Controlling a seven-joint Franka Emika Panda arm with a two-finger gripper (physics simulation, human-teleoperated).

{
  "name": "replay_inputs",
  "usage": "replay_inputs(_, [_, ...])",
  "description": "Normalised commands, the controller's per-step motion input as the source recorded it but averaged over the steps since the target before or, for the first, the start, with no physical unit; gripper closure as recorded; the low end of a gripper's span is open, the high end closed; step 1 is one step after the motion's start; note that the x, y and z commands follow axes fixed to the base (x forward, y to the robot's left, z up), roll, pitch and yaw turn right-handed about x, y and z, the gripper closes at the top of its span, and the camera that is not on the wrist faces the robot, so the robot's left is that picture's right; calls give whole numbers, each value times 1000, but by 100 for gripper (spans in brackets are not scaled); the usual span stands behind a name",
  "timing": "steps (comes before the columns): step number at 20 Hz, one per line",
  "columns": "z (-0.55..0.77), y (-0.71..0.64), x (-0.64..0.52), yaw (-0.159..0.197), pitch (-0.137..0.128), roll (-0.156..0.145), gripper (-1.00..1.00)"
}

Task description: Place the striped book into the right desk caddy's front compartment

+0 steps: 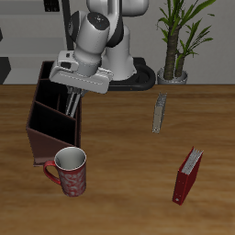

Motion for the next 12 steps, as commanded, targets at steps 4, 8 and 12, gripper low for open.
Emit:
replay_inputs(4, [-164, -44, 36, 5, 43, 2, 100])
replay_inputs(8, [-121, -125, -15, -19, 40, -30, -100])
replay_inputs(12, [-9, -68, 38, -27, 25, 1, -100])
